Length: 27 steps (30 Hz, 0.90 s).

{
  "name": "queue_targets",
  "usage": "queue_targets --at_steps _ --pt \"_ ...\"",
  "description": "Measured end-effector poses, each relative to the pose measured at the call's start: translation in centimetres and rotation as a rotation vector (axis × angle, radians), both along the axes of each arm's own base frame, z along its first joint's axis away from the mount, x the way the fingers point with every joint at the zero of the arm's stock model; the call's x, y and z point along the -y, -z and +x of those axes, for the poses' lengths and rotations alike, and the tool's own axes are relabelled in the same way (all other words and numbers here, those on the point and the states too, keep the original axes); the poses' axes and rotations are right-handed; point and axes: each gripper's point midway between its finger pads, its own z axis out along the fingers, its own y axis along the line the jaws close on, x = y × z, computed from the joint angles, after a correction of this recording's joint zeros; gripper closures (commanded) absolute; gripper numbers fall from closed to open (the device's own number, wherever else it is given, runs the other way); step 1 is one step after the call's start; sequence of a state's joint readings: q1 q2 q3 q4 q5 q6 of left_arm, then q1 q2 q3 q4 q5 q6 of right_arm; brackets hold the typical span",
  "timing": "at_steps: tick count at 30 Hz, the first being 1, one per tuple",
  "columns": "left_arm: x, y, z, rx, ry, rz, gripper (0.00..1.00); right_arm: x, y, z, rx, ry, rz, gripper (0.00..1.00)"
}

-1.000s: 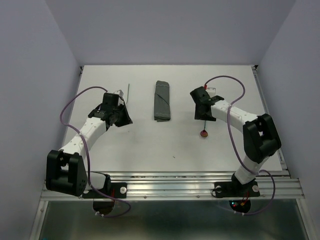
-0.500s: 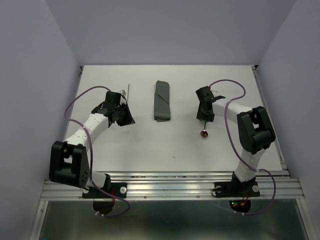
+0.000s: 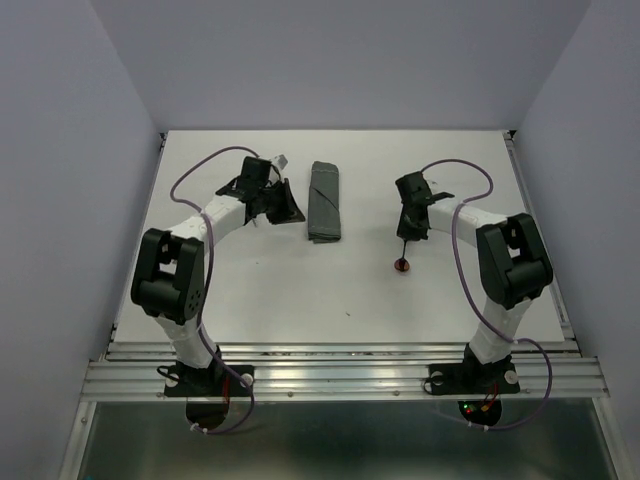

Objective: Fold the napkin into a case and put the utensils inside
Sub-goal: Pick up the spoon from the center of the board, then insert the spoon into the folded napkin.

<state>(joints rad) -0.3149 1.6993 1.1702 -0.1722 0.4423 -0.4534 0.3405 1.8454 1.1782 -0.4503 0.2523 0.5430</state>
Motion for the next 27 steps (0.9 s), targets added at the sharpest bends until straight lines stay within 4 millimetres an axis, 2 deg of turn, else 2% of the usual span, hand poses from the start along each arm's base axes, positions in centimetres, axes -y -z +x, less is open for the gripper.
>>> queue_targets --at_steps 7,12,17,27 --pt "3.3 2.8 2.1 -0.030 0.049 -0.018 1.00 -0.2 -0.4 -1.2 -0.024 -0.066 0.011 0.99" --pt "5.0 5.1 2.8 -0.052 0.074 -0.009 1.00 -0.8 -2.5 -2.4 -0.022 -0.120 0.034 0.99" --pt "6.0 7.2 2.1 -0.084 0.096 0.005 1.00 -1.6 -5.0 -3.3 0.003 -0.171 0.072 0.99" --pt "9.5 7.8 -0.4 -0.062 0.144 -0.073 1.00 -3.8 -7.4 -5.7 -0.025 -0.269 0.121 0.99"
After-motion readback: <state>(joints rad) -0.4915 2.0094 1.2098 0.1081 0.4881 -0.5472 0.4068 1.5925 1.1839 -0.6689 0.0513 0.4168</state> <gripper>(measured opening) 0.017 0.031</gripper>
